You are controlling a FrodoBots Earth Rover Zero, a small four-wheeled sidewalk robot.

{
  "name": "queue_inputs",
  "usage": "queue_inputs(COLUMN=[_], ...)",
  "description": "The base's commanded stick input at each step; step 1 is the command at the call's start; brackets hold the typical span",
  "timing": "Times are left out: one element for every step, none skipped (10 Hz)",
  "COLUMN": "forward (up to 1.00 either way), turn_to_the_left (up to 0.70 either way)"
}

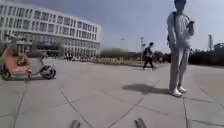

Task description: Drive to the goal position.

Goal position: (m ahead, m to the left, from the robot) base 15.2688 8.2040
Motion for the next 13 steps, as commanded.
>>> queue_inputs(forward=[0.85, 0.85, 0.85, 0.85, 0.85, 0.85, 0.85, 0.85, 0.85, 0.85, 0.85, 0.85, 0.85], turn_to_the_left=[0.09, 0.09, 0.09, 0.09, 0.08, 0.04, 0.01, 0.01, 0.01, 0.01, 0.01, 0.03, 0.07])
